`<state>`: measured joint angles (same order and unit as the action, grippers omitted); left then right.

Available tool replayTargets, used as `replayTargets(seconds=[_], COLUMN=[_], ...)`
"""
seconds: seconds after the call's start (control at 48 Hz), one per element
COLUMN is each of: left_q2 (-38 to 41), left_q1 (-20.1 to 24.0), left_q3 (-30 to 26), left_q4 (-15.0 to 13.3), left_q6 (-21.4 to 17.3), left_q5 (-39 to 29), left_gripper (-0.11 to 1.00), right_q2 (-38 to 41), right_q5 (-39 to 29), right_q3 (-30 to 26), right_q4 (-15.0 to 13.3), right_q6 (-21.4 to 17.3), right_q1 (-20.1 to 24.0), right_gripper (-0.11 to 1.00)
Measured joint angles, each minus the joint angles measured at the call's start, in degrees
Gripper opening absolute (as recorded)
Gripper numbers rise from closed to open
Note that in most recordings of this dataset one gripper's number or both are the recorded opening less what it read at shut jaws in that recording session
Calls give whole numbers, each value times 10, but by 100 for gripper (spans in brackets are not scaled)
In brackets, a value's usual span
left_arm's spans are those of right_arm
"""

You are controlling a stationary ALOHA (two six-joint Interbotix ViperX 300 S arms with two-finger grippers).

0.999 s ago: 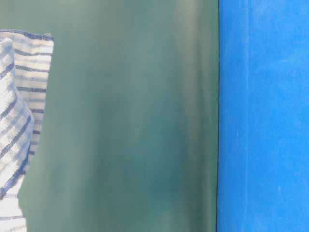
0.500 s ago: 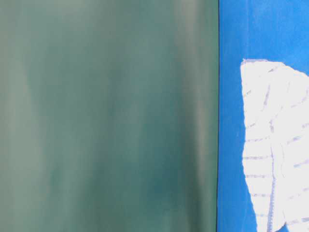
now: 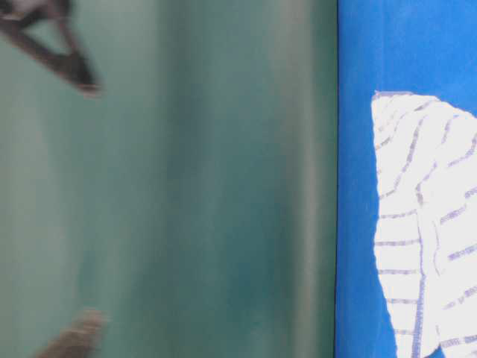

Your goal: Lift the towel with both arms.

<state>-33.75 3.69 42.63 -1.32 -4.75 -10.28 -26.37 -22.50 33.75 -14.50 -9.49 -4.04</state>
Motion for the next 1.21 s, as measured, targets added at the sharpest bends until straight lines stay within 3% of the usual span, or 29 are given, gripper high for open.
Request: replayTargets(seconds=[0.25, 0.458, 0.874, 1.208], left_q2=[68, 154, 340, 375], left_q1=[-23, -25, -25, -25], left_q3=[74, 120, 123, 116], left_q4=[0, 0, 0, 0], left_q6=[0, -1, -2, -1], left_q5=[53, 133, 240, 269], left_gripper=[93, 93, 93, 91], right_q2=[79, 170, 336, 364], right_q5=[113, 174, 249, 262], right_q3=[79, 102, 83, 79], right_q4=[2, 1, 2, 2], right_q6=[-33, -37, -39, -39], right_q1=[19, 25, 22, 14], right_gripper=[64, 64, 64, 64])
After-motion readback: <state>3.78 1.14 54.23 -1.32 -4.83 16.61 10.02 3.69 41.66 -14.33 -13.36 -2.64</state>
